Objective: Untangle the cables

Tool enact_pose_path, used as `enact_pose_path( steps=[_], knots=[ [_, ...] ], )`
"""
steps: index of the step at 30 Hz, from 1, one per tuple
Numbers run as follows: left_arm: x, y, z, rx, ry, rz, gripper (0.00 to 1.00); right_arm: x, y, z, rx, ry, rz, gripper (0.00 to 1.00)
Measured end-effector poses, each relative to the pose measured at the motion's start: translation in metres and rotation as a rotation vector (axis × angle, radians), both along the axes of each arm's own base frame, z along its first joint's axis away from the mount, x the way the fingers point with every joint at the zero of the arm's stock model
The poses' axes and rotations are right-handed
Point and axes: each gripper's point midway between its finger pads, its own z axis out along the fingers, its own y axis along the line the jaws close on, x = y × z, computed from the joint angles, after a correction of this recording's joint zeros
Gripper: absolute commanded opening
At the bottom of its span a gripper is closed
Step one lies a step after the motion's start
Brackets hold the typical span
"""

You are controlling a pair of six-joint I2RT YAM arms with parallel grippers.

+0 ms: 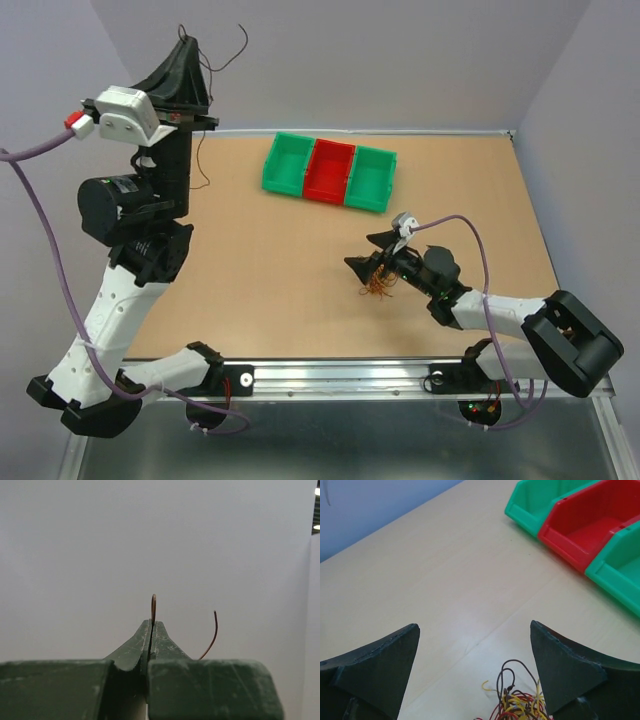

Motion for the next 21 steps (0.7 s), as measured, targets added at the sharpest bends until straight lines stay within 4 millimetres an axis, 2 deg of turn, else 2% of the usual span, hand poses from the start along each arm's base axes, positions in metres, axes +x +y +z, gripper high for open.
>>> enact_pose_path(
  steps=[4, 9, 12, 14, 15, 18, 20, 21],
  knots=[
    [0.015, -0.016, -0.024, 0.044, 0.043, -0.029, 0.0, -0.001, 0.014, 0.011, 0.004, -0.003, 0.069, 1.0],
    [0.027, -0.033, -0.043, 0.08, 0.077, -0.073, 0.0, 0.018, 0.053, 0.055, 0.046, -0.073, 0.183, 1.0],
    [0.031, -0.044, -0.054, 0.098, 0.093, -0.117, 0.0, 0.038, 0.076, 0.081, 0.067, -0.121, 0.216, 1.0],
    [0.033, -0.051, -0.062, 0.106, 0.102, -0.146, 0.0, 0.06, 0.095, 0.099, 0.079, -0.159, 0.221, 0.98],
    [0.035, -0.056, -0.068, 0.117, 0.111, -0.165, 0.0, 0.066, 0.101, 0.101, 0.076, -0.169, 0.218, 0.98],
    [0.04, -0.071, -0.088, 0.147, 0.14, -0.216, 0.0, 0.103, 0.113, 0.113, 0.067, -0.207, 0.143, 0.89],
    [0.045, -0.08, -0.102, 0.17, 0.162, -0.247, 0.0, 0.122, 0.116, 0.11, 0.053, -0.216, 0.087, 0.84],
    [0.045, -0.084, -0.107, 0.181, 0.168, -0.26, 0.0, 0.132, 0.116, 0.109, 0.04, -0.224, 0.052, 0.78]
  ],
)
